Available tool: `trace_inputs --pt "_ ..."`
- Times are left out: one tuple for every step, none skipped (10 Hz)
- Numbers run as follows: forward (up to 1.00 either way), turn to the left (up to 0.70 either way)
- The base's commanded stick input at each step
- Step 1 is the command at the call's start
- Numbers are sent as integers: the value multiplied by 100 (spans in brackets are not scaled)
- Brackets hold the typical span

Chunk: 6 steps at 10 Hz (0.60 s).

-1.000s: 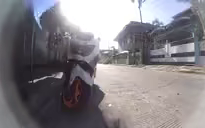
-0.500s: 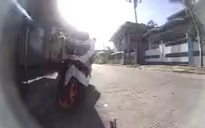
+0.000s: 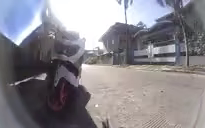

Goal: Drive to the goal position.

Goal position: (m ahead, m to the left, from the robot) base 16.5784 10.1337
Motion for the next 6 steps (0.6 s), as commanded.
trace_inputs --pt "0 -63" --pt "0 -33" --pt "0 -70" --pt "0 -63" --pt "0 -39" --pt "0 -14"
